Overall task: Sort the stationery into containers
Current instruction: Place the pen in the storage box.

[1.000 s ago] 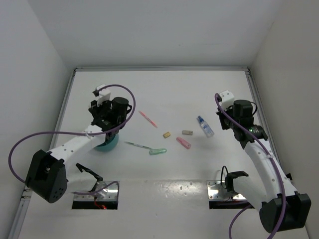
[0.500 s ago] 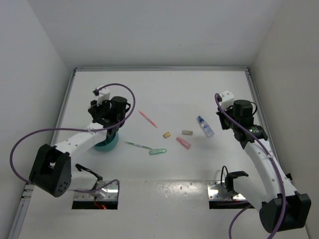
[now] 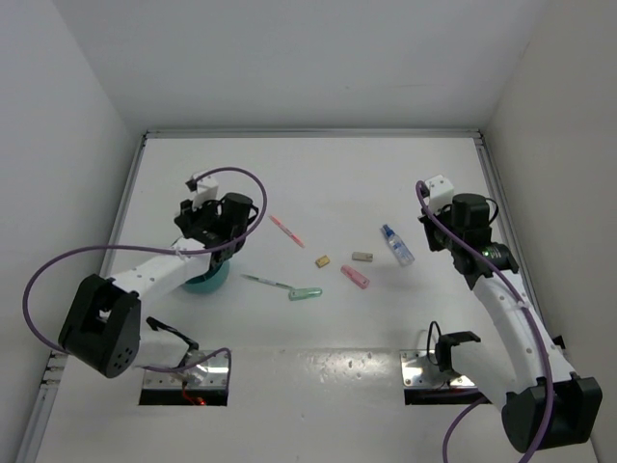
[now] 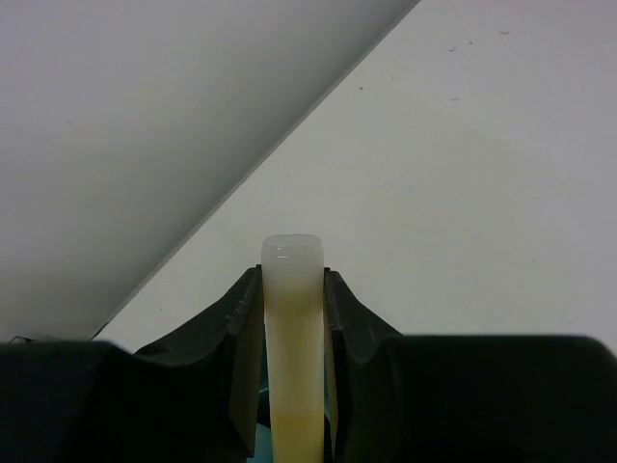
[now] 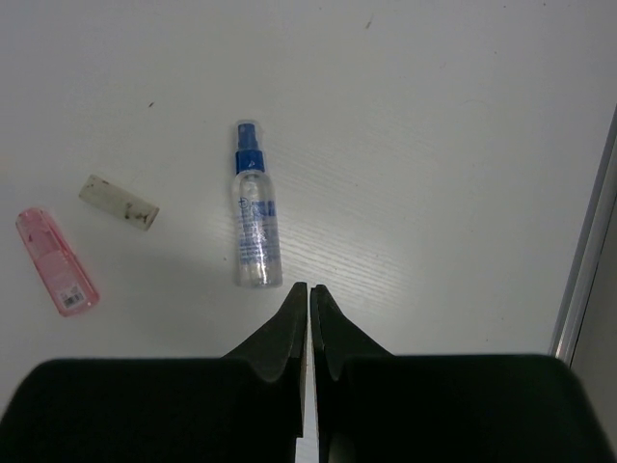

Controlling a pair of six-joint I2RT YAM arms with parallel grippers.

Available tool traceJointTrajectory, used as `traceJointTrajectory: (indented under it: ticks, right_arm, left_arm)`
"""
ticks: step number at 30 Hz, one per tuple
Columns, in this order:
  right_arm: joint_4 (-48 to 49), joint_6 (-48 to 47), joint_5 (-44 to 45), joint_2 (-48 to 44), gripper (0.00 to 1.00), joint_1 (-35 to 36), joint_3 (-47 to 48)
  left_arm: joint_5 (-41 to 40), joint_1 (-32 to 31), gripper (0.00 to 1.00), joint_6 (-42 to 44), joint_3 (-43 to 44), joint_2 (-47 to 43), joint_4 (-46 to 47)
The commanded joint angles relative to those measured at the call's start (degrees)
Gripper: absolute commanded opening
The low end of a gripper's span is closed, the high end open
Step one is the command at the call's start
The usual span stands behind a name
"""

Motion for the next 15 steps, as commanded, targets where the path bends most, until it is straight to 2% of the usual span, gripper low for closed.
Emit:
traceJointTrajectory:
  ticks: [1,12,15]
  right_arm:
    - [1.6,0.4,-0.7,-0.9,0.03,0.1,0.7]
    - [1.6,0.4,-0.7,-1.4,0.03,0.1,0.7]
    - [1.6,0.4,-0.7,-1.4,0.03,0.1,0.7]
  left_arm:
    - [-1.7,-0.9,0.0,-2.7,1.0,0.4,-2.1]
    - [1.5,-2.1,0.0,-5.6,3.8,2.0,-9.2]
    - [2.0,-2.1,0.1,-5.6,3.8,2.0,-9.7]
